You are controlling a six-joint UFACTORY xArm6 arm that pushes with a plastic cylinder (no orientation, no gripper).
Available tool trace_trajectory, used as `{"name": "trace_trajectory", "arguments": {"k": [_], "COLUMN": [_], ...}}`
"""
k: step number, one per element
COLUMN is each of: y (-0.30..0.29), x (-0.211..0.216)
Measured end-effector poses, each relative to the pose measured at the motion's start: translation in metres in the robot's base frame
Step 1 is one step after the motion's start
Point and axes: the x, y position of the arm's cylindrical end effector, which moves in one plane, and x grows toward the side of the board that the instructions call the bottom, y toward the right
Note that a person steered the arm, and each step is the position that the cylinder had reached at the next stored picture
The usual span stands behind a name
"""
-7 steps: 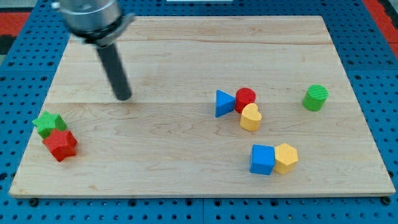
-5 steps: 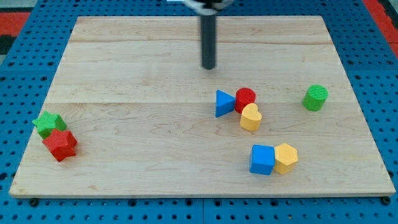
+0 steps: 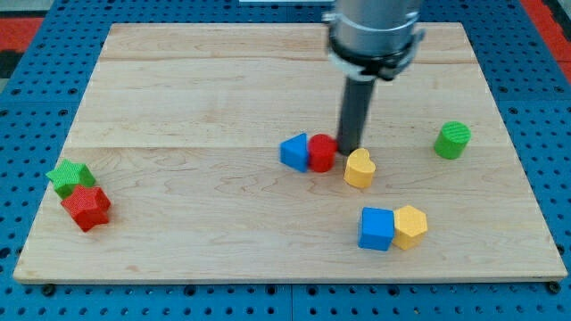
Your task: Place the red circle parallel to the red star
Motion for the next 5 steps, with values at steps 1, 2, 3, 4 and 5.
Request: {"name": "trace_trajectory", "arguments": {"k": [1,2,3,4,5], "y": [-0.052,-0.115,-0.149,-0.146,-0.14], "x": [0.01,0.021,0.023,0.038,0.054]}}
